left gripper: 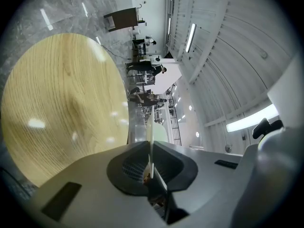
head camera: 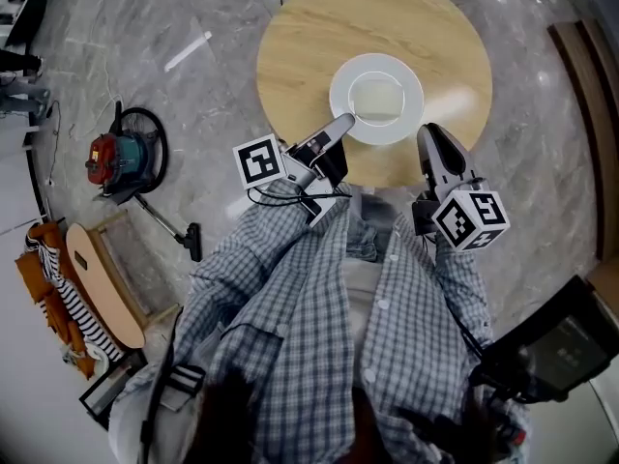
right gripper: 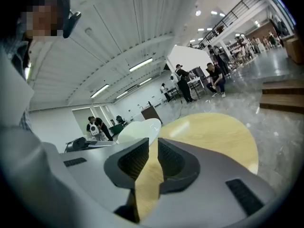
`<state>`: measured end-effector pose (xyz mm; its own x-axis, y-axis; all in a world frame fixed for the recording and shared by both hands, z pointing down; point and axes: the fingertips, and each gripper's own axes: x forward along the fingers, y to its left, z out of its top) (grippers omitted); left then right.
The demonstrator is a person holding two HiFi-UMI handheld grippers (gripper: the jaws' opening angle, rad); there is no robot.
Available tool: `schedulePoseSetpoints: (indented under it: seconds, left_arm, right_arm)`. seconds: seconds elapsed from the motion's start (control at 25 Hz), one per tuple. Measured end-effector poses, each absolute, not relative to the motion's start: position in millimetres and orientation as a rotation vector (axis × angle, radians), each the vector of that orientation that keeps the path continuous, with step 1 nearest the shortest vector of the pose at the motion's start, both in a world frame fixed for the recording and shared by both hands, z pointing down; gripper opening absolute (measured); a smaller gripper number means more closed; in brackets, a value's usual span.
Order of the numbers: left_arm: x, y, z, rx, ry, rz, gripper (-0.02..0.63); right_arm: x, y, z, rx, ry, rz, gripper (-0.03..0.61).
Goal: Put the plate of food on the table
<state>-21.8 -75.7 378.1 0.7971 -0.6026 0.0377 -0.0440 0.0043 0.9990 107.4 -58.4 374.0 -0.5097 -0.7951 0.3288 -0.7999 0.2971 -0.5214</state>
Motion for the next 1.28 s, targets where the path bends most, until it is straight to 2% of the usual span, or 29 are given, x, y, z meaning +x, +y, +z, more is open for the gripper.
schedulePoseSetpoints:
  seconds: [0.24,0.44,0.64,0.88,0.96,1.28]
  left_arm:
    - [-22,-72,386,1.497,-0.545,-0.474,0.020]
    - [-23,-74,395,1.494,-0.538,-0.470,0.021]
    - [-22,-72,398,1.494,-0.520,-0.466,0.021]
    - [-21,-71,408,1.477,-0.513,-0.460,0.020]
    - [-21,-71,410,1.478,-0.514,-0.456,0.020]
    - [-17,-75,428,1.486,-0.517,-0.417,0.020]
  right_arm:
    - [104,-58,383,1.506,-2.521,1.357,0.092]
    - [100,-59,386,1.456,-2.551,1.462,0.121]
    - [87,-55,396,1.382,-2.501,1.587,0.120]
    - [86,-55,404,1.368,-2.524,1.550,0.117]
    - [88,-55,405,1.393,-2.520,1.566,0.080]
    - [92,-56,423,1.434,-2.451,1.608,0.071]
